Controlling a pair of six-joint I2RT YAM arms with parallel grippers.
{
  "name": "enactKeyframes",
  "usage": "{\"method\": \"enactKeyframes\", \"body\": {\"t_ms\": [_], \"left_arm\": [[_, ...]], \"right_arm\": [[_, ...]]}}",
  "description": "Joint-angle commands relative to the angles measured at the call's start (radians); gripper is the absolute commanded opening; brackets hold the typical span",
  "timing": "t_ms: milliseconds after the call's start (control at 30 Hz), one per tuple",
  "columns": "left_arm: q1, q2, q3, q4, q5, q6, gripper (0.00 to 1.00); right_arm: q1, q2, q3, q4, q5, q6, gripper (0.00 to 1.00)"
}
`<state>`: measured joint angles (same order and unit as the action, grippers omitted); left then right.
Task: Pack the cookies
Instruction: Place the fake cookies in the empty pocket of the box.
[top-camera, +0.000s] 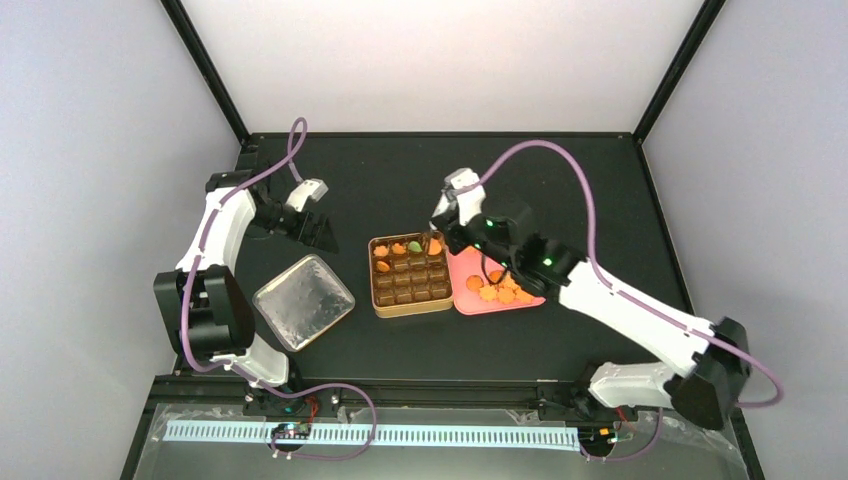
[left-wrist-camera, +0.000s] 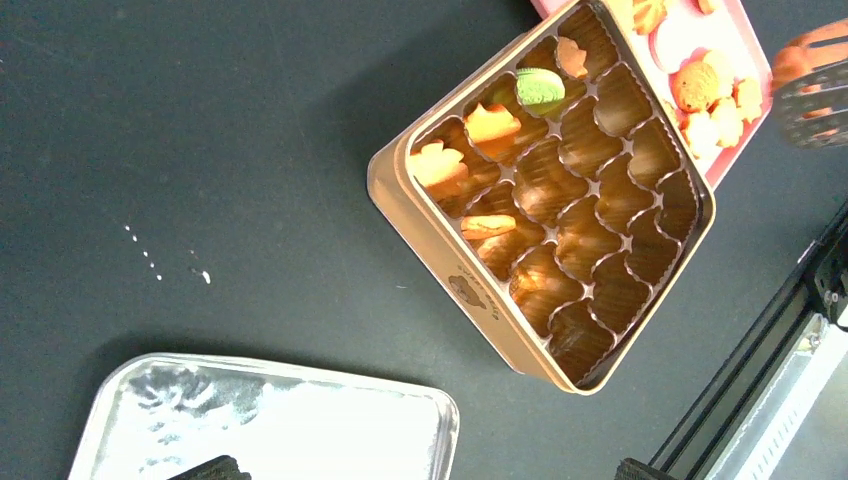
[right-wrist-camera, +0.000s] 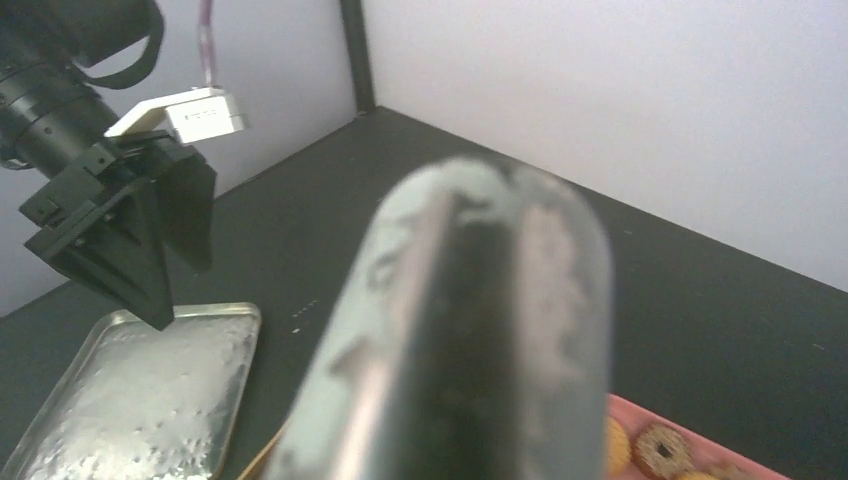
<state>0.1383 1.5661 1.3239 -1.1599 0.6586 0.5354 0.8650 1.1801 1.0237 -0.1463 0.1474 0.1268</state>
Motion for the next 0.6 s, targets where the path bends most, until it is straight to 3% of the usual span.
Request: {"method": "enactKeyframes", "body": {"t_ms": [0,233,567], "left_arm": [[0.009,-0.034,-0.022,0.004,0.022,0.01,0.99],[0.011,-0.077,-0.065,0.041,0.01,-0.016,0.99],[0.012,-0.119,-0.121,0.102,-0.079,-0.023,0.99]], "right_arm": [[0.026,0.142,0.106,0.048,-0.111,-0.043,0.19],[0.062,0.336,0.218,0.069,-0.142,-0.062,0.19],[0.065,0.462,0.25,0.12,-0.129,-0.062,0.2]]}}
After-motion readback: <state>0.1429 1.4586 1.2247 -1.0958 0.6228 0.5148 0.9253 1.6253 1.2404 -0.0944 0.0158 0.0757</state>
